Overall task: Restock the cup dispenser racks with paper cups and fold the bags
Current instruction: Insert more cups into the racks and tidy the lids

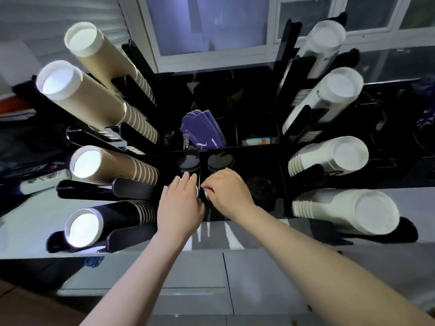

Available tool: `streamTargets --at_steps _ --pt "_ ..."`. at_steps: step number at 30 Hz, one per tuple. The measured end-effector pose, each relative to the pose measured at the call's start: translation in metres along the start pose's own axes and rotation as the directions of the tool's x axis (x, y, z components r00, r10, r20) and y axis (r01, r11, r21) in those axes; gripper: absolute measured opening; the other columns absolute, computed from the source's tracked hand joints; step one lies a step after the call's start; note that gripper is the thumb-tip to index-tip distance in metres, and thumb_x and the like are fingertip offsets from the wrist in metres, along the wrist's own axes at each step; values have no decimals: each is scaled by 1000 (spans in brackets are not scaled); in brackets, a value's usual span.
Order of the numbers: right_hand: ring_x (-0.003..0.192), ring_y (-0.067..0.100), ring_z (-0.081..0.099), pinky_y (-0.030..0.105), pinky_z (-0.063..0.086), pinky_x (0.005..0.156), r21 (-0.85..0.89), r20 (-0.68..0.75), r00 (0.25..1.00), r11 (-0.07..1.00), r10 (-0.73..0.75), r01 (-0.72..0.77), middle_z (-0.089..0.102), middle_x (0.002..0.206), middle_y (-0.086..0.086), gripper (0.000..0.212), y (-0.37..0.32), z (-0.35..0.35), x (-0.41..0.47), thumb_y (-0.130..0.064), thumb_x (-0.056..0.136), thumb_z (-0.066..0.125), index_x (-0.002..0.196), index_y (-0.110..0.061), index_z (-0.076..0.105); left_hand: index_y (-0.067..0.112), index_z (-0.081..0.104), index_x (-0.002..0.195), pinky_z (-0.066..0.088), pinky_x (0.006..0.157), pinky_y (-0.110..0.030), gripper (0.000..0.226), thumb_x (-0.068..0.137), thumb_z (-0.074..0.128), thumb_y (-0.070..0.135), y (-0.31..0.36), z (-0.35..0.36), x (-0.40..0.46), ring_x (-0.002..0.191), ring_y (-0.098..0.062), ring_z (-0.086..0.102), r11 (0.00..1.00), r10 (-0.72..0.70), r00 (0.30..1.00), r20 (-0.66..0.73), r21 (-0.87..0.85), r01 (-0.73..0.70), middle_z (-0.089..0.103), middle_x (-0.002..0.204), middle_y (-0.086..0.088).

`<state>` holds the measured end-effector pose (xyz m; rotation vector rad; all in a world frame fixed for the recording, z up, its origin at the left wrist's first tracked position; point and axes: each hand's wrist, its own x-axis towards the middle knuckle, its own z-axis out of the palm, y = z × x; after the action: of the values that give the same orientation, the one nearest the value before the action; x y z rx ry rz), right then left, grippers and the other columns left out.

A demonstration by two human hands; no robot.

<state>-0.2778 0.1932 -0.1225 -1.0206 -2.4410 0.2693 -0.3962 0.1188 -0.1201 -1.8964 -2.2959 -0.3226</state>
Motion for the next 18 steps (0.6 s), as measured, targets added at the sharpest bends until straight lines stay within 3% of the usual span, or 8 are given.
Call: streamTargets --at_steps 4,7,10,13,18 --pt "101 26 57 40 43 89 101 -75 997 995 0 7 70 98 4 20 -12 -9 -26 -16 89 54 97 -13 72 12 33 140 31 100 -42 56 87 47 24 2 -10 -25 133 -25 31 996 79 997 -16 -42 -79 39 140 -3" --pt "104 25 57 42 45 87 80 -39 999 997 2 1 69 104 4 25 -32 -16 -51 -19 90 52 109 -18 69 10 42 128 35 86 -37 49 80 49 16 -4 -21 -53 119 -26 40 982 178 981 -77 -47 -182 46 124 -2" --pt "106 24 57 37 44 88 81 -63 998 997 12 -7 68 111 3 29 -57 -23 -77 -20 90 54 117 -18 65 5 36 140 37 98 -45 62 81 55 14 -15 -33 -84 127 -31 37 971 203 974 -104 -109 -214 43 138 -9" --pt "113 20 55 30 41 92 122 -92 993 991 68 -56 65 119 -1 31 -82 -31 -108 -21 90 57 119 -17 65 8 23 149 27 111 -46 71 87 56 21 -22 -44 -120 139 -28 24 969 180 981 -67 -160 -188 29 153 -8" --pt "121 16 52 19 30 99 102 -108 993 994 39 -28 62 127 -2 33 -112 -46 -138 -21 89 60 122 -17 64 12 28 147 26 113 -45 65 89 55 23 -28 -67 -150 141 -23 22 953 241 965 -102 -164 -256 29 153 -4"
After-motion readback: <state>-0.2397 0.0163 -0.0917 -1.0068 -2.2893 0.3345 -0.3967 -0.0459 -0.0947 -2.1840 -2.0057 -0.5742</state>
